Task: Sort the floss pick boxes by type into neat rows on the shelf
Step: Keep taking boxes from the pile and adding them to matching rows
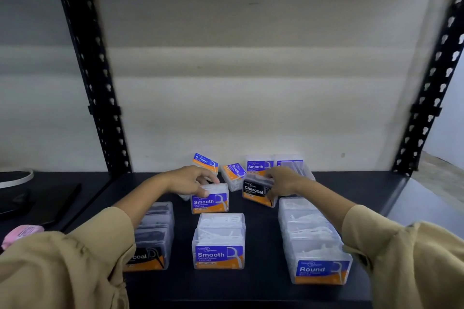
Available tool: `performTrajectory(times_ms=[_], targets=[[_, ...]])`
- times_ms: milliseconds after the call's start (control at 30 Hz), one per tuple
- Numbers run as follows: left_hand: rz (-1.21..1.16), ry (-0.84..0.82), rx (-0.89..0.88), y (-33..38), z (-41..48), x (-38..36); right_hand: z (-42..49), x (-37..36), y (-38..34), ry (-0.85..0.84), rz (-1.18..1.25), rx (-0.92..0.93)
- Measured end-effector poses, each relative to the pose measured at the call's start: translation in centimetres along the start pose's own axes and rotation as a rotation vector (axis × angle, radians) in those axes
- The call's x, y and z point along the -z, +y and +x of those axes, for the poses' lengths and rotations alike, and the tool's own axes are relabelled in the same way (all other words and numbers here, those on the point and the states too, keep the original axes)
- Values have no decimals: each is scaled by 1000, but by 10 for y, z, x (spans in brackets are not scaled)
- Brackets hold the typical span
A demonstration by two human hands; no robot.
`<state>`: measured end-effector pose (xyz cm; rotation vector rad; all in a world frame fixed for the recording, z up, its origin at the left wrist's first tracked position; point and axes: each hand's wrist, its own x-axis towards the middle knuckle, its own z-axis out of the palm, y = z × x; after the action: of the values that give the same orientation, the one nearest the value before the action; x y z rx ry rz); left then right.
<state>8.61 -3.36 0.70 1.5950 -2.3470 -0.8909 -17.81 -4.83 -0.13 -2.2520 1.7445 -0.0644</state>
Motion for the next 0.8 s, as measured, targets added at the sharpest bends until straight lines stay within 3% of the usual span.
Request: performTrajectory(times_ms=[233,333,433,533,667,800], targets=[[12,-67,-66,7,6,-5,5,-2,-12,-106,276,36],[47,11,-61,10,11,-11,1,-1,-18,-168,386,43],[83,227,-89,15,18,-16,0,-2,-22,18,280,76],[111,269,-123,27,26,-20,-3,-4,-29,315,210,169],[189,191,-177,46,37,-23,-18,-5,-48,339,84,316],[245,134,-112,57,45,-21,-26,-7,-56,306,-47,449]])
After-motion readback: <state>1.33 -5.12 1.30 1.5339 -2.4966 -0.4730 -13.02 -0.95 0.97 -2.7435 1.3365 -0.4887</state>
